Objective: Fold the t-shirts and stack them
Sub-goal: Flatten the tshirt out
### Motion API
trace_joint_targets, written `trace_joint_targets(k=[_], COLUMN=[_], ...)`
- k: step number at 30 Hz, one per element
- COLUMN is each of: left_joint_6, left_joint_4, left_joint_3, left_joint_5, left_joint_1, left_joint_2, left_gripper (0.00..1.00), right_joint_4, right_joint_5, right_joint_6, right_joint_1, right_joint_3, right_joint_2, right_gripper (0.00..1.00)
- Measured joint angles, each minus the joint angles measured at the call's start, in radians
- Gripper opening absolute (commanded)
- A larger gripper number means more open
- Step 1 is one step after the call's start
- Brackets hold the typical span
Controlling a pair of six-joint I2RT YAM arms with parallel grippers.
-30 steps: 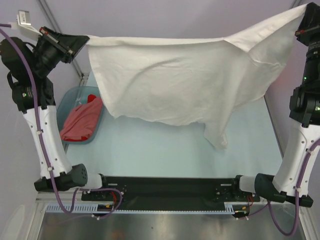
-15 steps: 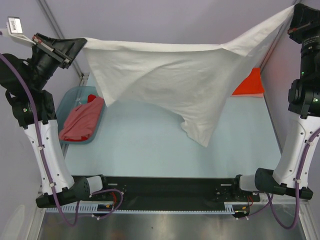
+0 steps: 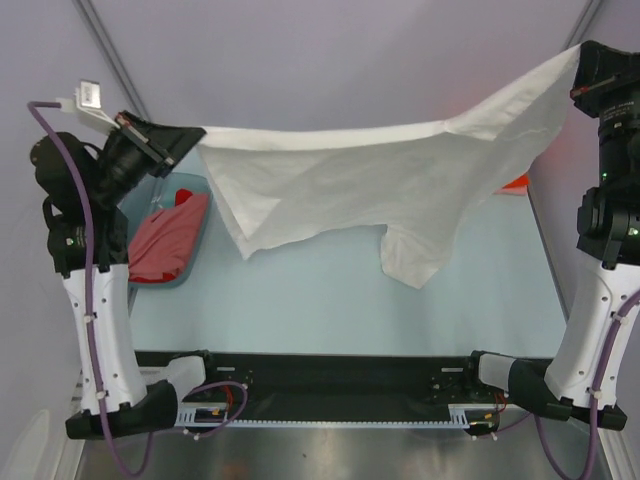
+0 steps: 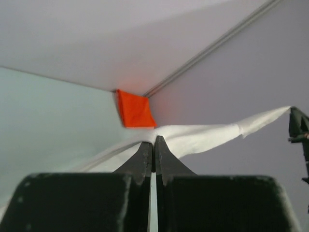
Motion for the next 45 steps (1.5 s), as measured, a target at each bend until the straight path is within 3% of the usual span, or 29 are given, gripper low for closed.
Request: trace_joint_targets(k=[4,11,18,20,24,26,30,36,41,45], left_joint_6=[0.094,0.149,-0.016,-0.083,-0.19,-0.23,-0.314,-0.377,-0.404,-0.492], left_joint_4=[-0.105,-0.219,-0.255,-0.225,-0.142,-0.085,0.063,0.174,0.131,0.306], left_joint_3=[-0.15,-0.726,-1.18,-1.256,-1.318,-1.326,-1.36,-1.371,-1.357,-1.43], left_joint_5=[-0.131,-0.326,-0.379,-0.385,-0.405,-0.411,-0.42,-0.425,-0.471,-0.47], left_joint_1=[-0.198,-0.448,-0.727,-0.792,-0.945,-1.017,-1.128,-1.2,-1.203,-1.221], left_joint_2=[-0.072,-0.259,-0.606,-0.638,-0.586,-0.536,-0.45,-0.381,-0.499,-0.532], left_gripper=[0.0,0.0,0.0,0.01,0.01,0.07,0.37,0.6,0.63,0.62], right_joint_4=[-0.077,-0.247,-0.334,-0.333,-0.34,-0.343,-0.345,-0.346,-0.346,-0.343], right_joint_5=[-0.017,-0.023,-0.029,-0.031,-0.032,-0.032,-0.022,-0.005,0.001,0.002], right_joint_6=[0.022,0.009,0.007,0.007,0.007,0.006,0.002,-0.008,-0.016,-0.016], right_joint_1=[0.001,0.048,0.063,0.072,0.088,0.092,0.093,0.093,0.093,0.093], right_joint_3=[-0.03,-0.193,-0.229,-0.236,-0.256,-0.26,-0.266,-0.321,-0.33,-0.346], right_joint_2=[-0.014,-0.027,-0.014,-0.018,-0.026,-0.026,-0.03,-0.069,-0.073,-0.079], right_gripper=[0.0,0.0,0.0,0.0,0.0,0.0,0.0,0.0,0.0,0.0])
